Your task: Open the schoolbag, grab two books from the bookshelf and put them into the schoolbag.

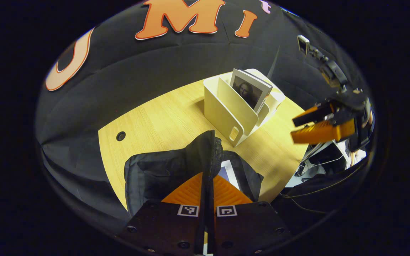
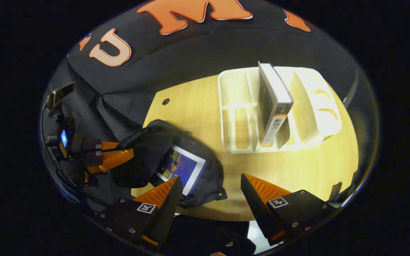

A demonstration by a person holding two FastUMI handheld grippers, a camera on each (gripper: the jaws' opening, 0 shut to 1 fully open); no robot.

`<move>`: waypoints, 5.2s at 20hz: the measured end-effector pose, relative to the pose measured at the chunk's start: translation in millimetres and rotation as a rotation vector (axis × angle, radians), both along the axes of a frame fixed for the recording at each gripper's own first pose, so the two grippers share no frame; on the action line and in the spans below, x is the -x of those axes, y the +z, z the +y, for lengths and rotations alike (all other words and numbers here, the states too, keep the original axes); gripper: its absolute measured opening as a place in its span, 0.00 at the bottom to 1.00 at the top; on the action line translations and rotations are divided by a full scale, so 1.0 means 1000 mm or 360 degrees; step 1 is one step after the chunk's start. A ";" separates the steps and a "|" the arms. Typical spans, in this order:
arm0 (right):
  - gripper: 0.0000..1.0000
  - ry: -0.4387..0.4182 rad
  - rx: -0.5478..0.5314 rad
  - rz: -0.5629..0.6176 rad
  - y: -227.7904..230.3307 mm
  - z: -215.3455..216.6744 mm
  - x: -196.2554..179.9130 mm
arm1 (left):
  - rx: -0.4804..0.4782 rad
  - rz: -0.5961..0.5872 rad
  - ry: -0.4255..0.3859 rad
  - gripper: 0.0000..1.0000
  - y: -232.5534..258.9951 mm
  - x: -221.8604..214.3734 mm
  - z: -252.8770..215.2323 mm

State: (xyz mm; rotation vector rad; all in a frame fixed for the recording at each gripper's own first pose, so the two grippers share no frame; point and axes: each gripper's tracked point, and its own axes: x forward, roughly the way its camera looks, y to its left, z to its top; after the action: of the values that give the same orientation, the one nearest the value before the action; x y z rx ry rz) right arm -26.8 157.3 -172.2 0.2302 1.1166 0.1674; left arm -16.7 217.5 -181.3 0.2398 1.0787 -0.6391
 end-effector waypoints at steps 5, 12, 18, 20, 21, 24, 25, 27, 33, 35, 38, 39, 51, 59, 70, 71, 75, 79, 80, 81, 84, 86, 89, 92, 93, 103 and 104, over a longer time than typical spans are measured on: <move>0.98 0.0040 0.0132 -0.0038 0.034 -0.054 -0.034 | 0.0024 0.0012 0.0128 0.05 -0.005 0.008 0.003; 0.98 0.0145 0.0125 -0.0015 0.046 -0.084 -0.102 | -0.0032 0.0040 0.0272 0.05 -0.007 0.013 0.010; 0.98 0.0177 0.0145 0.0111 0.004 -0.103 -0.155 | -0.0078 0.0091 0.0445 0.05 -0.016 0.020 0.017; 0.98 0.0143 0.0126 0.0160 -0.014 -0.108 -0.173 | -0.0095 0.0117 0.0510 0.05 -0.019 0.020 0.017; 0.98 0.0140 0.0106 0.0180 -0.023 -0.108 -0.179 | -0.0109 0.0129 0.0540 0.05 -0.020 0.021 0.019; 0.96 0.0130 0.0089 0.0233 -0.046 -0.109 -0.197 | -0.0136 0.0173 0.0587 0.05 -0.024 0.025 0.012; 0.96 0.0127 0.0096 0.0245 -0.052 -0.112 -0.203 | -0.0149 0.0183 0.0597 0.05 -0.024 0.025 0.011; 0.90 0.0143 0.0092 0.0280 -0.064 -0.109 -0.205 | -0.0159 0.0195 0.0620 0.05 -0.025 0.026 0.006; 0.52 0.0176 0.0133 0.0345 -0.083 -0.111 -0.201 | -0.0180 0.0228 0.0665 0.05 -0.028 0.020 0.002; 0.45 0.0137 0.0174 0.0342 -0.082 -0.120 -0.203 | -0.0178 0.0241 0.0661 0.05 -0.031 0.016 -0.001; 0.36 0.0057 0.0176 0.0368 -0.083 -0.129 -0.201 | -0.0188 0.0243 0.0656 0.04 -0.033 0.013 -0.003; 0.36 0.0031 0.0172 0.0367 -0.081 -0.131 -0.201 | -0.0192 0.0236 0.0653 0.04 -0.033 0.013 -0.002; 0.34 -0.0144 0.0182 0.0183 -0.013 -0.138 -0.150 | -0.0075 0.0148 0.0527 0.05 -0.028 0.015 -0.002; 0.34 -0.0371 0.0166 0.0160 0.022 -0.122 -0.071 | -0.0019 0.0069 0.0310 0.04 -0.025 0.023 0.009; 0.33 -0.0621 -0.0108 0.0138 0.029 -0.071 0.033 | 0.0031 0.0030 0.0090 0.04 -0.017 0.029 0.011; 0.33 -0.0639 -0.0142 0.0137 0.028 -0.065 0.040 | 0.0031 0.0026 0.0072 0.05 -0.016 0.030 0.011; 0.33 -0.0682 -0.0267 0.0111 0.025 -0.039 0.059 | 0.0045 0.0013 0.0019 0.05 -0.013 0.030 0.011; 0.33 -0.0671 -0.0415 0.0060 0.008 0.003 0.061 | 0.0052 -0.0031 -0.0042 0.04 -0.003 0.026 0.016; 0.33 -0.0671 -0.0466 0.0055 0.002 0.015 0.059 | 0.0054 -0.0045 -0.0057 0.05 -0.002 0.025 0.017; 0.33 -0.0685 -0.0524 0.0056 -0.004 0.028 0.057 | 0.0049 -0.0057 -0.0067 0.04 0.000 0.021 0.019; 0.33 -0.0719 -0.0678 0.0056 -0.022 0.060 0.048 | 0.0075 -0.0074 -0.0060 0.04 0.010 0.018 0.019; 0.32 -0.0726 -0.0737 0.0049 -0.036 0.080 0.040 | 0.0082 -0.0094 -0.0085 0.04 0.015 0.017 0.019; 0.31 -0.0751 -0.0847 0.0021 -0.048 0.106 0.024 | 0.0106 -0.0099 -0.0110 0.04 0.020 0.018 0.017; 0.31 -0.0725 -0.0939 0.0002 -0.060 0.132 0.006 | 0.0110 -0.0109 -0.0132 0.04 0.021 0.019 0.017; 0.31 -0.0707 -0.0949 -0.0001 -0.065 0.141 0.002 | 0.0116 -0.0108 -0.0139 0.04 0.021 0.019 0.017; 0.31 -0.0705 -0.1171 0.0035 -0.110 0.204 -0.020 | 0.0203 -0.0109 -0.0224 0.04 0.028 0.024 -0.004; 0.31 -0.0701 -0.1175 0.0035 -0.113 0.207 -0.023 | 0.0208 -0.0112 -0.0223 0.04 0.028 0.025 -0.006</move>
State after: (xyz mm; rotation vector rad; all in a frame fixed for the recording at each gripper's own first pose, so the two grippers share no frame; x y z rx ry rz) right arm -3.8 364.3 -284.7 1.1265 0.9609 0.1772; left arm -41.9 211.9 -153.7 0.2244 0.9542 -0.8182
